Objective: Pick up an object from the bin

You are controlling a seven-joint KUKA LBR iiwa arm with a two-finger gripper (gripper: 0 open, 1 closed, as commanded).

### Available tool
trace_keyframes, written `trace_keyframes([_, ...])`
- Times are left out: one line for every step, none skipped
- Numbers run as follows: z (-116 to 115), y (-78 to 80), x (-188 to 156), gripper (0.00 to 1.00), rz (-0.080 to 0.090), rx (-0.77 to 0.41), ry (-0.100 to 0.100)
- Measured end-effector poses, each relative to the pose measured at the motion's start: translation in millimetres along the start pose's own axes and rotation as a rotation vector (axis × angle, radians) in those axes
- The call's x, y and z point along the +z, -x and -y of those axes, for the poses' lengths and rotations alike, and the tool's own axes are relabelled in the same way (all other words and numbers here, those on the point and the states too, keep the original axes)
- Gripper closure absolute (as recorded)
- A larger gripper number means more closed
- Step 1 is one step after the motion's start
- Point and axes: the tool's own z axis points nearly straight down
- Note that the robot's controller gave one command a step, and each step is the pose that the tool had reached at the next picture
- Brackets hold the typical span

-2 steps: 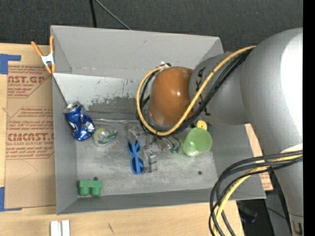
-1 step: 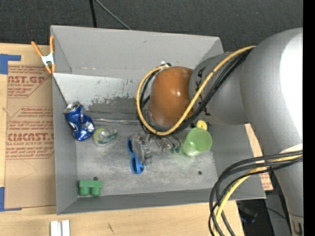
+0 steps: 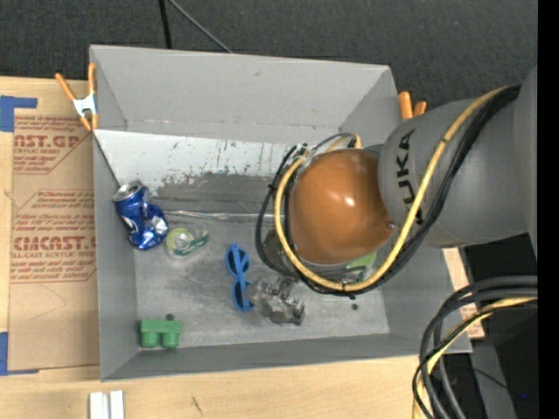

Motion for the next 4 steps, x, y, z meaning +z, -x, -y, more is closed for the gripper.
trace_keyframes([0.0,0.1,0.5,0.00,0.001,0.002,0.001])
trace_keyframes([38.6,53.8,50.6,0.00,0.003,-0.054,-0.001])
trace_keyframes([37.4,52.7,48.5,1.00,0.002,-0.053,0.001])
trace_keyframes([43.1,73.4,-69.4,1.00,0.008,-0.078,-0.008])
